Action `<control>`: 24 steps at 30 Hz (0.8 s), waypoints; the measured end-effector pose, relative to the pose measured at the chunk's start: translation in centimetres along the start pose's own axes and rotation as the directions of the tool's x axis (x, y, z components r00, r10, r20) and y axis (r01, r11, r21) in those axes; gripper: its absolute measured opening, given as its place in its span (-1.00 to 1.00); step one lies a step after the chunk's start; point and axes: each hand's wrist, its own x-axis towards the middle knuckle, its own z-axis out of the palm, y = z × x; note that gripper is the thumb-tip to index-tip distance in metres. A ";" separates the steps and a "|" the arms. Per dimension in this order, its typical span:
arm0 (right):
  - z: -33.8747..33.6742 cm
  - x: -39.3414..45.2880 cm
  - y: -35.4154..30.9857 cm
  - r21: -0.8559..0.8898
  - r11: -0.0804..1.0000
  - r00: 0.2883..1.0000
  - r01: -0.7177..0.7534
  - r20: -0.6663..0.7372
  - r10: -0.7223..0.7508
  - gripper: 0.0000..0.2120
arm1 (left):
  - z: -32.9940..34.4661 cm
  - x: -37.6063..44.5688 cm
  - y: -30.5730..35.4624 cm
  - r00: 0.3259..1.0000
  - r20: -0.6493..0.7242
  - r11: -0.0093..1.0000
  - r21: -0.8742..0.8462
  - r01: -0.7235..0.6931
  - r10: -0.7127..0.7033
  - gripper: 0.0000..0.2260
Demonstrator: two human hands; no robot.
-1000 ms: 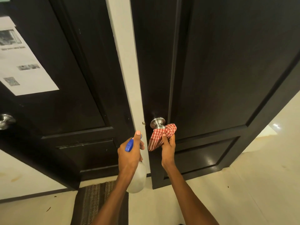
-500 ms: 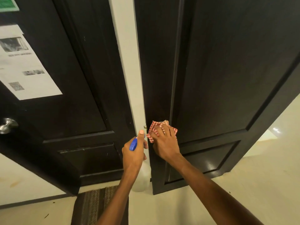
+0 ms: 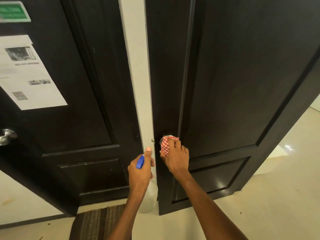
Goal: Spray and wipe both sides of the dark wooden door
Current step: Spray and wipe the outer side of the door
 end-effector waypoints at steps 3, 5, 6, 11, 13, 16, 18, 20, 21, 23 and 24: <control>-0.2 0.3 0.2 -0.050 0.998 1.000 0.023 0.006 -0.023 -0.33 | -0.3 -1.2 0.0 1.000 0.004 1.000 0.001 -0.021 0.021 -0.51; -0.5 0.3 0.4 -0.068 0.997 0.999 0.047 0.025 -0.045 -0.34 | -0.6 -2.3 0.0 1.000 -0.015 1.000 0.001 -0.014 0.014 -0.50; -0.7 0.1 0.5 -0.075 0.995 0.998 0.060 0.035 -0.058 -0.35 | -0.8 -2.9 -0.1 1.000 -0.027 1.000 -0.002 -0.007 0.007 -0.50; -1.8 -2.4 1.8 -0.070 0.993 0.995 0.095 0.025 -0.094 -0.35 | -1.2 -5.7 -0.1 0.999 -0.045 0.999 -0.029 -0.016 0.014 -0.51; -2.3 -4.4 2.8 -0.072 0.991 0.994 0.109 0.011 -0.109 -0.36 | -1.3 -7.2 -0.2 0.999 -0.053 0.999 -0.029 -0.016 0.014 -0.51; -3.6 -8.2 4.7 -0.043 0.991 0.992 0.128 -0.013 -0.129 -0.37 | -1.2 -10.1 -0.7 0.998 -0.053 1.000 -0.021 -0.020 0.018 -0.53; -4.6 -11.2 6.4 -0.015 0.993 0.993 0.118 -0.016 -0.118 -0.36 | -1.0 -12.5 -1.2 0.999 -0.036 0.999 -0.016 -0.031 0.030 -0.54; -5.5 -14.4 8.4 0.010 0.995 0.994 0.099 -0.042 -0.098 -0.34 | -0.8 -15.0 -1.8 0.999 -0.009 0.999 -0.024 -0.044 0.044 -0.54; -6.0 -16.3 9.6 0.029 0.995 0.994 0.091 -0.070 -0.088 -0.33 | -0.6 -16.4 -2.0 0.999 0.008 0.999 -0.024 -0.045 0.046 -0.55; -6.6 -19.1 11.5 0.078 0.993 0.988 0.090 -0.129 -0.080 -0.32 | -0.3 -18.2 -2.4 0.998 0.038 0.998 -0.037 -0.046 0.047 -0.55; -7.1 -20.5 12.6 0.102 0.991 0.985 0.087 -0.158 -0.070 -0.31 | 0.0 -19.3 -2.6 0.997 0.059 0.998 -0.037 -0.052 0.055 -0.55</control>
